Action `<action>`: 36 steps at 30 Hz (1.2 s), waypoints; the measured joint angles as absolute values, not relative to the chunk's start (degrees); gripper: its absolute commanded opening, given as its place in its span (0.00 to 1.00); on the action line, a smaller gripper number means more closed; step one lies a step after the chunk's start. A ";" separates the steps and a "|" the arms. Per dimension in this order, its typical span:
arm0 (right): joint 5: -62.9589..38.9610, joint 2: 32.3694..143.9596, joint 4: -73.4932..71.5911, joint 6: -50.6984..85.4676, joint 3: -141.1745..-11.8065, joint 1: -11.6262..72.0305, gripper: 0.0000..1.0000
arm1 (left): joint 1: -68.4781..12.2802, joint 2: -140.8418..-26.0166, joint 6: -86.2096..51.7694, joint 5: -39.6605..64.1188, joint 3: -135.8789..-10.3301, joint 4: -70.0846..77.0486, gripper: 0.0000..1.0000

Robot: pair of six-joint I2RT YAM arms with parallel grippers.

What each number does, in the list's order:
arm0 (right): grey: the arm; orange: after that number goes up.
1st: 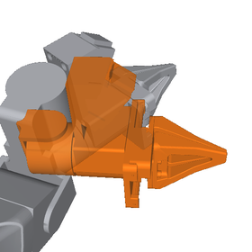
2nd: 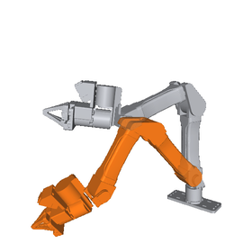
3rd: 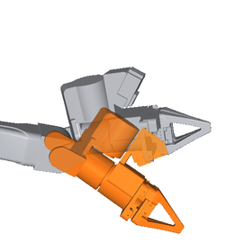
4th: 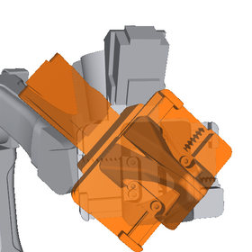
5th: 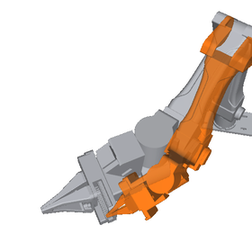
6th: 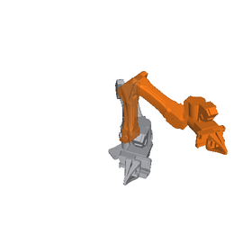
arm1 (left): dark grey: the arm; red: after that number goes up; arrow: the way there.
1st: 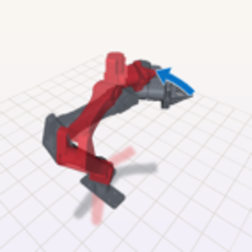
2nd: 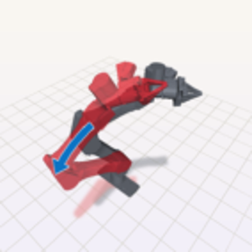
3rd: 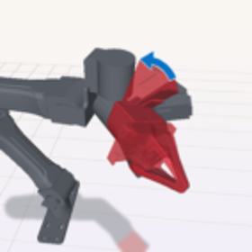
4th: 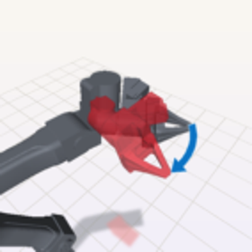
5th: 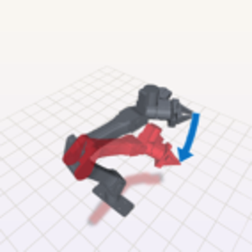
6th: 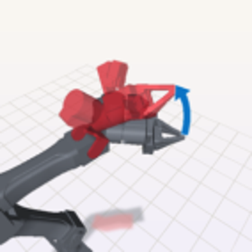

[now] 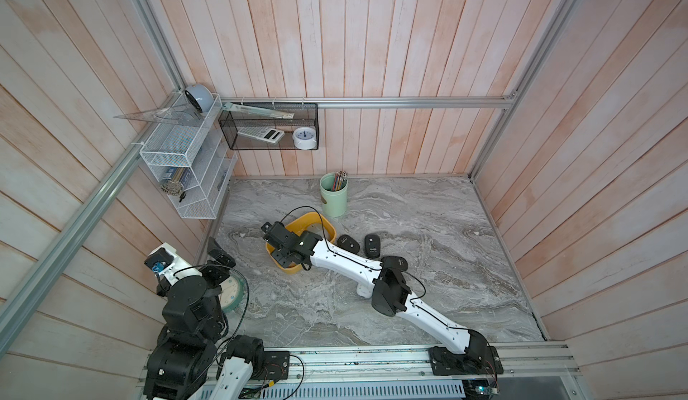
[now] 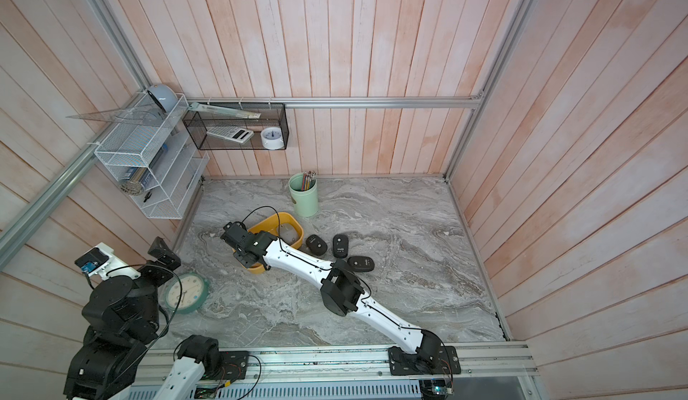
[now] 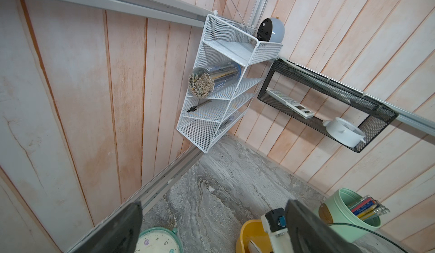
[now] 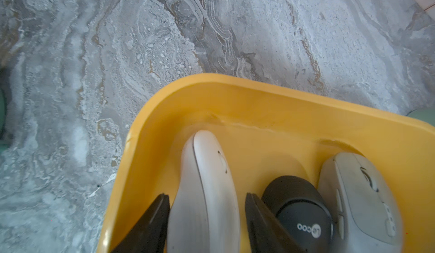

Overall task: Put the mouse in the storage box
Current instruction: Place the mouse in the storage box.

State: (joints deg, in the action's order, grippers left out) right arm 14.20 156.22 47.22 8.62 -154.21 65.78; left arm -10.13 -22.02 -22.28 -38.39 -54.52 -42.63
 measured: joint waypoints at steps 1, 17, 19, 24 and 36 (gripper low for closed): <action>13.74 155.81 47.20 9.02 -153.69 65.78 0.57 | -10.11 -22.06 -22.28 -38.39 -54.52 -42.63 1.00; 10.79 150.95 48.75 12.64 -148.42 66.39 0.57 | -10.11 -22.90 -22.26 -38.37 -54.52 -42.63 1.00; 11.29 148.03 48.90 12.60 -146.04 66.50 0.57 | -10.11 -23.11 -22.26 -38.35 -54.52 -42.63 1.00; 14.92 137.21 48.86 12.53 -135.57 66.59 0.58 | -10.11 -24.86 -22.24 -37.54 -54.52 -42.59 1.00; 26.57 94.30 32.69 14.66 -79.02 63.00 0.59 | -10.04 -39.79 -22.90 -23.90 -56.23 -44.47 1.00</action>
State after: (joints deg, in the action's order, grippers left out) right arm 26.57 94.30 32.69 14.66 -79.02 63.00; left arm -10.04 -39.79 -22.90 -23.90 -56.23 -44.47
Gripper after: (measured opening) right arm 0.592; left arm 0.999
